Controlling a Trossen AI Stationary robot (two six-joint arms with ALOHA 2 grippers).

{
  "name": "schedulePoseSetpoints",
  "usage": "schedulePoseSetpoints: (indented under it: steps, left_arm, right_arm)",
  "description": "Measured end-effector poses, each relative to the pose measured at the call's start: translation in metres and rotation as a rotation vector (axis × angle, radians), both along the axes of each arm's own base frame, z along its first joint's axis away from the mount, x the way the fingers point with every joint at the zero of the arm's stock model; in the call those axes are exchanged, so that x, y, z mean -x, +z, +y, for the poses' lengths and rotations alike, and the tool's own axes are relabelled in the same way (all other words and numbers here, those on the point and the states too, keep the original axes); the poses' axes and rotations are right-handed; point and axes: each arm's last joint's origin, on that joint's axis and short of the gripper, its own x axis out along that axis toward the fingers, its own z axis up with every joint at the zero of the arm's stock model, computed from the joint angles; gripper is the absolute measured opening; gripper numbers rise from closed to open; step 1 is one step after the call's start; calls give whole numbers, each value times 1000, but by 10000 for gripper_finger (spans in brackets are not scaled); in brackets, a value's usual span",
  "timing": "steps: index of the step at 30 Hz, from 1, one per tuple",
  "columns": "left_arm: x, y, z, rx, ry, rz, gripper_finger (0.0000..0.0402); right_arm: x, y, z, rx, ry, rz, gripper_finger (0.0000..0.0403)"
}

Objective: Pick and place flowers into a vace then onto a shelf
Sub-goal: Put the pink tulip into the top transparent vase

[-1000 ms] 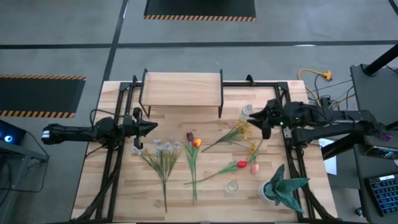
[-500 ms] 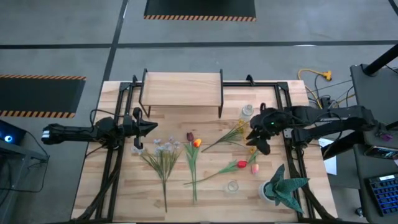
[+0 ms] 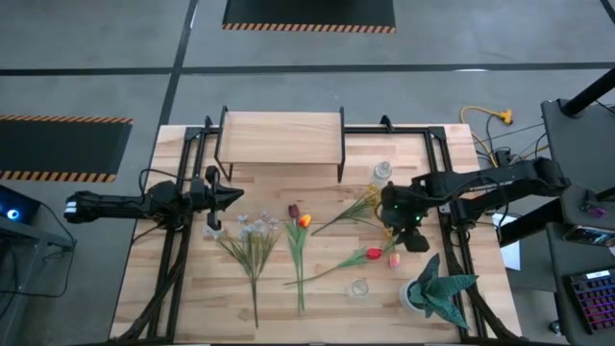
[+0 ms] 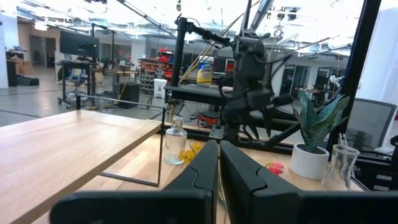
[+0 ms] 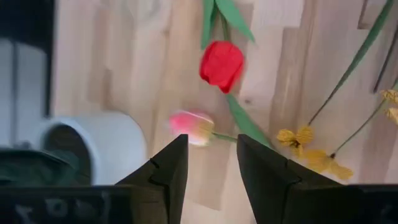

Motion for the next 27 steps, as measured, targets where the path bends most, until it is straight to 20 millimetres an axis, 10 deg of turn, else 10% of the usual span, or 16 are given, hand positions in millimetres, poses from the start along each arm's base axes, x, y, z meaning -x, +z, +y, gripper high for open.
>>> schedulePoseSetpoints:
  steps: [16, 27]
  left_arm:
    - [0, 0, 0, 1, 4, 1, 0]
    - [0, 0, 2, 6, 53, 4, 0]
  right_arm:
    - [-15, -38, 23, 252, 423, 63, 223]
    - [-26, -71, 28, 315, 491, 194, 198]
